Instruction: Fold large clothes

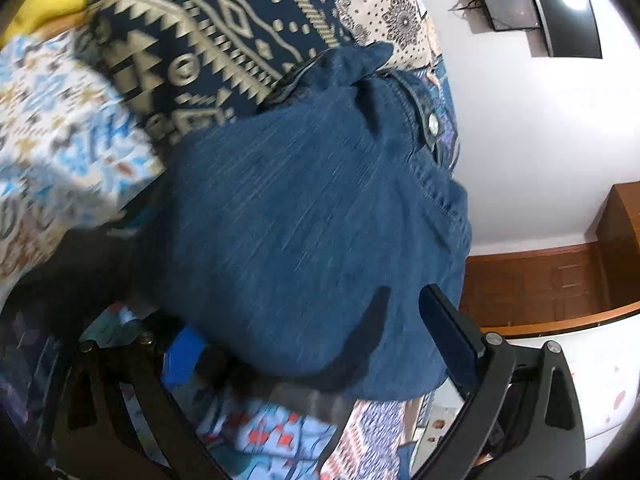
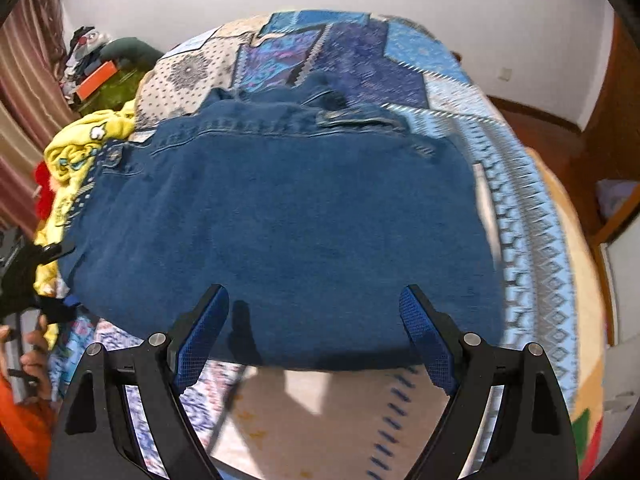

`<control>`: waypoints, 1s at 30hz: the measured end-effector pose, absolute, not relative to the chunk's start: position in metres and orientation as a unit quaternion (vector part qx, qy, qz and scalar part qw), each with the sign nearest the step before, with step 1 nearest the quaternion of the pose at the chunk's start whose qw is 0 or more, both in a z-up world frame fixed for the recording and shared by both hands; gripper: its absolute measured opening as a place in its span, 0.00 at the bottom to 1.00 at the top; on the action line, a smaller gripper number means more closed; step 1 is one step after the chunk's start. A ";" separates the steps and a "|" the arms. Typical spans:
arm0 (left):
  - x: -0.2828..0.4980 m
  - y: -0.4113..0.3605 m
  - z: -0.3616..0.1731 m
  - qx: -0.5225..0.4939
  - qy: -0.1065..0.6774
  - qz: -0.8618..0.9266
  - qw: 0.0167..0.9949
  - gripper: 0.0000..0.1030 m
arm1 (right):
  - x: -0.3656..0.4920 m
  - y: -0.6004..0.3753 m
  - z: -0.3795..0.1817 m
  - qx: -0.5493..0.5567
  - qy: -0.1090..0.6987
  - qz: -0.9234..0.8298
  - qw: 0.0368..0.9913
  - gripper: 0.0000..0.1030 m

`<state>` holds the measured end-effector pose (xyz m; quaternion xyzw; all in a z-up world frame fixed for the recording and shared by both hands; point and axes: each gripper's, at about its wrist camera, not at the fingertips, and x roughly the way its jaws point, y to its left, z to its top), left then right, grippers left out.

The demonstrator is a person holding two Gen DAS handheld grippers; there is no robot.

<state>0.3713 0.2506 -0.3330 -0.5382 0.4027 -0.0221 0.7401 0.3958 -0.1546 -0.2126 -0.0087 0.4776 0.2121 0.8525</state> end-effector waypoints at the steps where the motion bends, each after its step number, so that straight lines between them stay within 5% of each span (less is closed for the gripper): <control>1: 0.380 0.251 -0.334 -0.539 0.399 -0.015 0.741 0.86 | 0.395 -0.151 -0.213 -0.008 0.477 0.216 0.852 0.83; 4: 0.381 0.251 -0.335 -0.556 0.380 0.020 0.739 0.72 | 0.392 -0.141 -0.214 -0.015 0.481 0.224 0.848 0.83; 9: 0.370 0.252 -0.321 -0.555 0.355 0.064 0.749 0.32 | 0.385 -0.134 -0.212 -0.028 0.486 0.229 0.843 0.83; 11: 0.365 0.252 -0.306 -0.552 0.339 0.068 0.759 0.25 | 0.383 -0.133 -0.209 -0.034 0.489 0.233 0.840 0.83; 24: 0.338 0.240 -0.151 -0.391 0.240 0.075 0.885 0.21 | 0.371 -0.090 -0.163 -0.065 0.441 0.277 0.851 0.83; 30: 0.337 0.227 -0.127 -0.332 0.233 0.081 0.911 0.21 | 0.367 -0.029 -0.180 -0.097 0.434 0.336 0.830 0.83</control>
